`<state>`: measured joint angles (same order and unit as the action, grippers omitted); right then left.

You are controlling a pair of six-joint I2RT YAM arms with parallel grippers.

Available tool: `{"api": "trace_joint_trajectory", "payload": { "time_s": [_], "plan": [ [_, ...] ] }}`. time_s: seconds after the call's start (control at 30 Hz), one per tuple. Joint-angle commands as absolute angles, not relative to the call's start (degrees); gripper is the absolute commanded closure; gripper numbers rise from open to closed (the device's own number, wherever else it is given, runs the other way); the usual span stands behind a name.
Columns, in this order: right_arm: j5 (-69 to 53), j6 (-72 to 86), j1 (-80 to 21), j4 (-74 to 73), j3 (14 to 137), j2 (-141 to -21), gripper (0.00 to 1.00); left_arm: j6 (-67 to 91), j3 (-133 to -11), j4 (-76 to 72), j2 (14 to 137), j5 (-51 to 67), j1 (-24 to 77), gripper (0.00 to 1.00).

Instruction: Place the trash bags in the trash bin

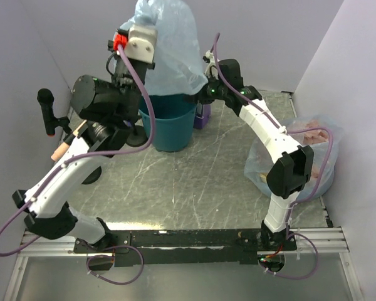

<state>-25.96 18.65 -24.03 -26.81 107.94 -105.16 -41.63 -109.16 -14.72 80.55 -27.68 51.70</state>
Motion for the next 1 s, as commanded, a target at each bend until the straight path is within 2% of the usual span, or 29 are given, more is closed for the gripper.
{"api": "trace_joint_trajectory", "payload": {
  "time_s": [0.0, 0.1, 0.2, 0.3, 0.57, 0.8, 0.97],
  "plan": [
    [-24.7, 19.1, -24.8, -28.3, 106.6, -104.9, 0.47, -32.6, -114.8, -21.2, 83.2, -33.3, 49.7, 0.99],
    [-23.0, 19.4, -24.8, -27.5, 105.5, -102.8, 0.48, -31.9, -114.9, -22.9, 84.3, -33.7, 49.5, 0.99],
    [-24.2, 19.2, -24.9, -25.8, 106.0, -100.4, 0.37, -31.2, -115.4, -23.6, 84.5, -33.9, 49.4, 0.99],
    [-22.7, 18.4, -24.8, -25.5, 108.3, -98.4, 0.30, -30.5, -115.9, -22.8, 84.0, -33.8, 49.3, 0.99],
    [-11.1, 15.4, -25.6, -29.0, 110.7, -98.7, 0.22, -27.5, -116.4, -20.0, 82.6, -33.8, 49.2, 0.99],
    [-8.6, 14.0, -25.8, -29.2, 109.9, -103.2, 0.25, -27.8, -119.3, -19.4, 83.6, -33.6, 49.2, 0.99],
    [-10.6, 13.9, -25.9, -28.8, 110.8, -105.0, 0.41, -28.9, -120.5, -20.2, 83.9, -33.1, 49.2, 0.99]
  ]
}}
